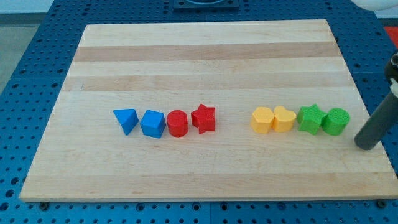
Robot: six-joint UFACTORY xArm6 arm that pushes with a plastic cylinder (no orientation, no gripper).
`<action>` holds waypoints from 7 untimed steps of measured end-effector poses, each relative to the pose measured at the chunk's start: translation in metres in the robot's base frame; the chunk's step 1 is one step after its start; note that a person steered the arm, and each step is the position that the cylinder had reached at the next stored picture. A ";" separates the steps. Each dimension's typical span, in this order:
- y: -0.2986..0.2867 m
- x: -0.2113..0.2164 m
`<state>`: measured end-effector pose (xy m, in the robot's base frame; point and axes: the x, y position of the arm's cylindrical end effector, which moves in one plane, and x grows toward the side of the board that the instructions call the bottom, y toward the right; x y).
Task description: Move the green circle to the top center
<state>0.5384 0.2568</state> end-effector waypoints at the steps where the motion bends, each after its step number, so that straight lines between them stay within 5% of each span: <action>1: -0.037 0.000; 2: -0.041 -0.004; 4: -0.070 -0.171; 6: -0.085 -0.178; 7: -0.005 -0.185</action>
<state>0.3536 0.2515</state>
